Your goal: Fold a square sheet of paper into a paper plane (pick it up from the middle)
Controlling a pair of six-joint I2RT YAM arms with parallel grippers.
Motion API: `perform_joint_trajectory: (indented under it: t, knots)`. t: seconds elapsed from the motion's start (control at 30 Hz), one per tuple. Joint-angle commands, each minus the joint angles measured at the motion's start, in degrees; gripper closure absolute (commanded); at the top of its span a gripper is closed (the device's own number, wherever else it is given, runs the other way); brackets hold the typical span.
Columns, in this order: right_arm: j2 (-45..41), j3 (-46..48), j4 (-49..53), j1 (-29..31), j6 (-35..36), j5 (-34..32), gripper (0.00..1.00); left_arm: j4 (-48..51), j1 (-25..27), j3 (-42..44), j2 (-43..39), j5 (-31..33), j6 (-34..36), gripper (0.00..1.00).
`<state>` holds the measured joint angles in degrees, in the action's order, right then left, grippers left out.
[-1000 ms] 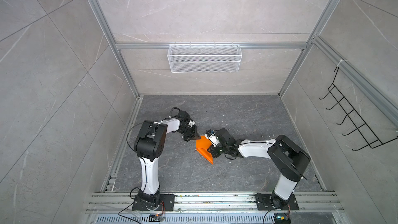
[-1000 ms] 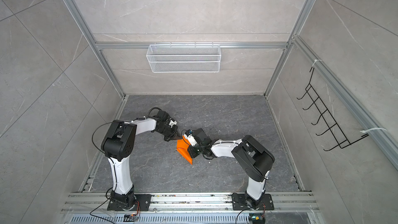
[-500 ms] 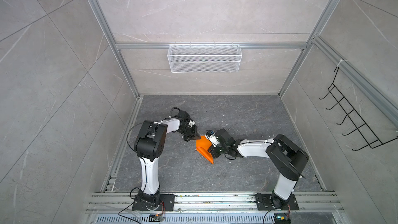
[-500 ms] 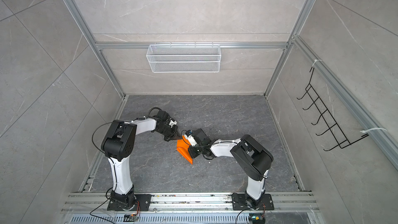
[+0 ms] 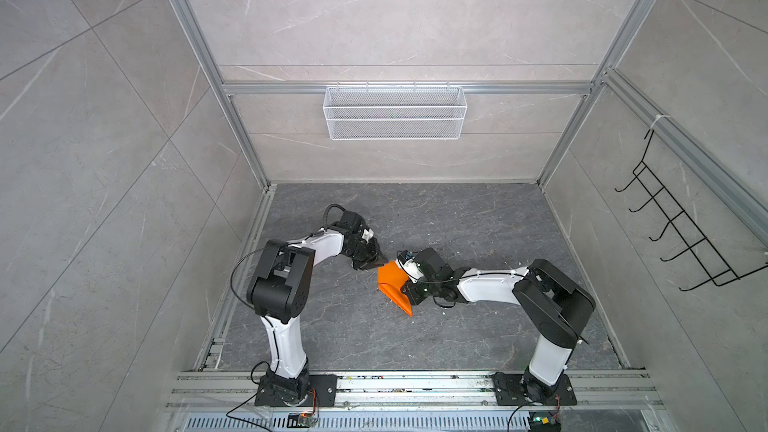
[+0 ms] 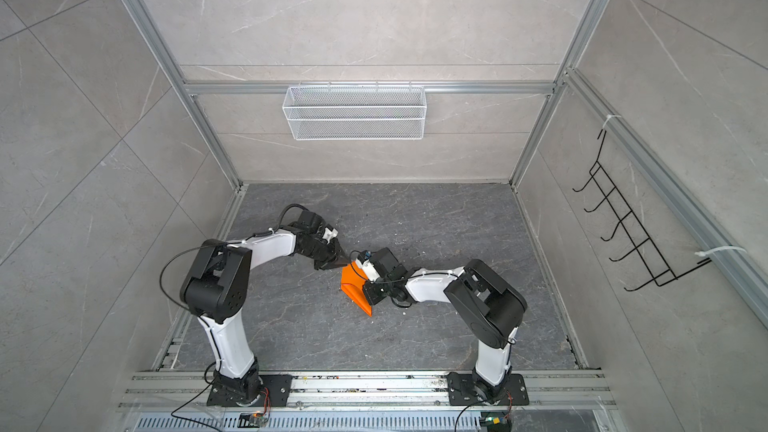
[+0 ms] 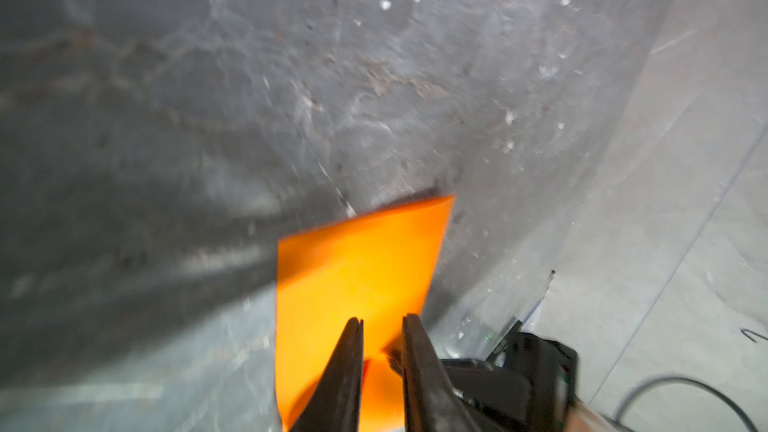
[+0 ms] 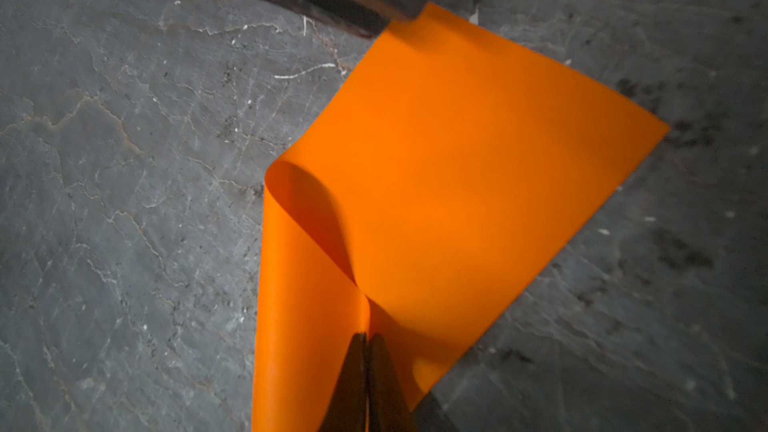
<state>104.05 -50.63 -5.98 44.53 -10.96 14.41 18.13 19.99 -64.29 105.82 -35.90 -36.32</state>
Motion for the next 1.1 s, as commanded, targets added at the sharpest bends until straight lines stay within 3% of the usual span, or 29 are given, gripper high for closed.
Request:
perform_joint_trajectory:
  t: [0.0,0.23,0.4,0.57,1.07]
  knots:
    - [1.82,-0.87,1.91,-0.25,-0.29,0.44,0.92,-7.17,0.2,6.41,-6.0,-0.12,-5.93,0.76]
    - [1.97,-1.03,2.55,-0.29,-0.61,0.58,0.92,-23.46,4.96,20.72,-14.63,0.55,-15.86,0.75]
    - [2.12,-1.12,2.57,-0.36,-0.67,0.79,0.92,-29.61,9.24,24.01,-14.59,1.64,-18.08,0.82]
    - [2.03,-1.05,2.63,-0.5,-0.77,0.75,0.92,-29.93,11.23,24.63,-12.17,2.13,-18.26,0.89]
    - [2.15,-1.65,3.58,-0.59,-0.6,0.89,0.92,-28.92,11.23,27.42,-10.51,4.42,-17.94,0.92]
